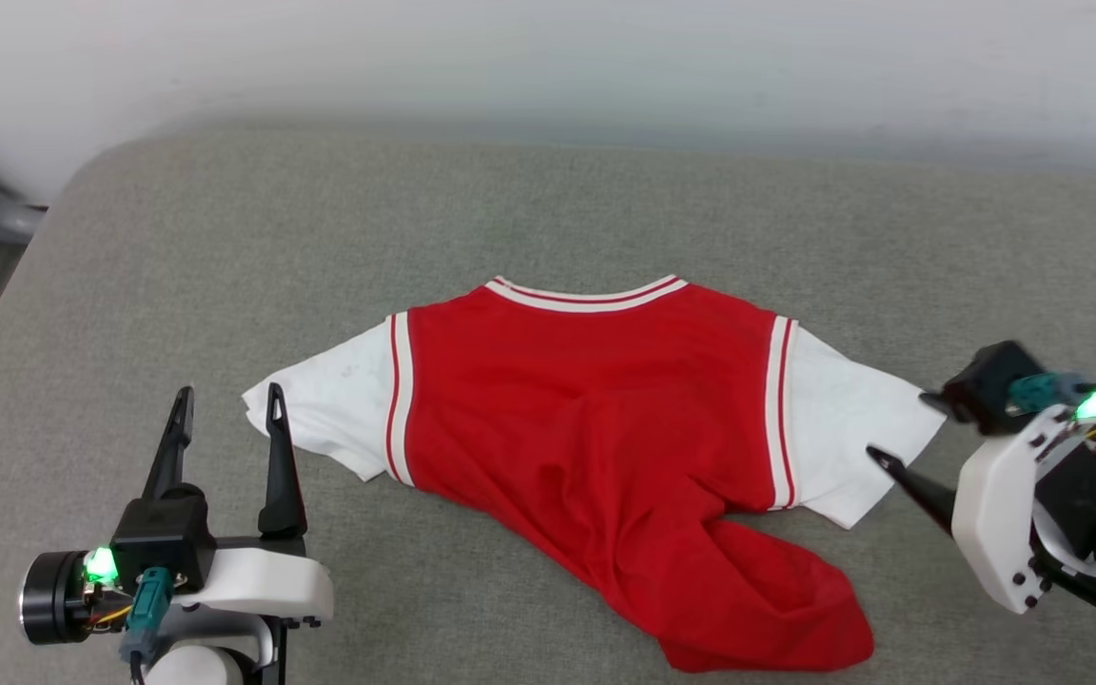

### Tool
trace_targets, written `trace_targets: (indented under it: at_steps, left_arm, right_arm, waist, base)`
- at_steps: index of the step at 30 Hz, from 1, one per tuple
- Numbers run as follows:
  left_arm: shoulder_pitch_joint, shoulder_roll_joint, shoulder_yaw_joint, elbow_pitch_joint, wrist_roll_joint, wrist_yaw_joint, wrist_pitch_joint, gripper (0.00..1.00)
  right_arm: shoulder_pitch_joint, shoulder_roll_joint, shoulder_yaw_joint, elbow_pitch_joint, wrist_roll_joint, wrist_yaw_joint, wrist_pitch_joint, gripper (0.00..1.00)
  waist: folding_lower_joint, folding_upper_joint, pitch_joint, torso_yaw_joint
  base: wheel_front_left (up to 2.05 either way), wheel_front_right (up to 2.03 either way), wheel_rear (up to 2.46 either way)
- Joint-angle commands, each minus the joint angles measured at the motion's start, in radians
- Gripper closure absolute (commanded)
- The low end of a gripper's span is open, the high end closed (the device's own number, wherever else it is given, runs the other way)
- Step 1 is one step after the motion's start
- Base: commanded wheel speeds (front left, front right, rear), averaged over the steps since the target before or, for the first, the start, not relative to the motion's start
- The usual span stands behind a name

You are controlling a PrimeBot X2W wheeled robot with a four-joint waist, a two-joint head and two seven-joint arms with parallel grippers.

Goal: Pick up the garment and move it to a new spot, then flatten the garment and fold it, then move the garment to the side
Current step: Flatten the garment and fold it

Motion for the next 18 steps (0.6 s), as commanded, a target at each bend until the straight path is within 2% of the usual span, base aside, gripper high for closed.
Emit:
trace_targets:
  at_steps: [1,4,7,11,18]
  left_arm:
    - [0.005,-0.023,0.020,0.000,0.025,-0.020,-0.002,0.00]
    - [0.002,-0.063,0.045,0.002,0.063,-0.052,-0.002,0.00]
    - [-0.001,-0.096,0.069,0.011,0.096,-0.085,-0.002,0.00]
    - [-0.011,-0.127,0.091,0.022,0.122,-0.119,-0.002,0.00]
    - [-0.020,-0.186,0.147,0.041,0.175,-0.176,-0.002,0.00]
  right_arm:
    - [-0.035,-0.021,0.043,-0.010,0.027,-0.001,0.049,0.00]
    - [-0.066,-0.036,0.112,0.004,0.065,-0.001,0.120,0.00]
    - [-0.091,-0.030,0.167,0.039,0.090,-0.001,0.146,0.00]
    - [-0.110,-0.020,0.225,0.086,0.096,-0.001,0.145,0.00]
    - [-0.130,0.004,0.359,0.252,0.083,-0.001,0.096,0.00]
  waist:
    - [0.0000,-0.0001,0.026,0.019]
    - [0.0000,-0.0001,0.050,0.035]
    - [0.0000,-0.0001,0.076,0.052]
    - [0.0000,-0.0001,0.099,0.067]
    - [0.0000,-0.0001,0.126,0.077]
  base:
    - [0.00,0.00,0.00]
    - [0.00,0.00,0.00]
    - [0.00,0.00,0.00]
    - [0.00,0.00,0.00]
    - [0.00,0.00,0.00]
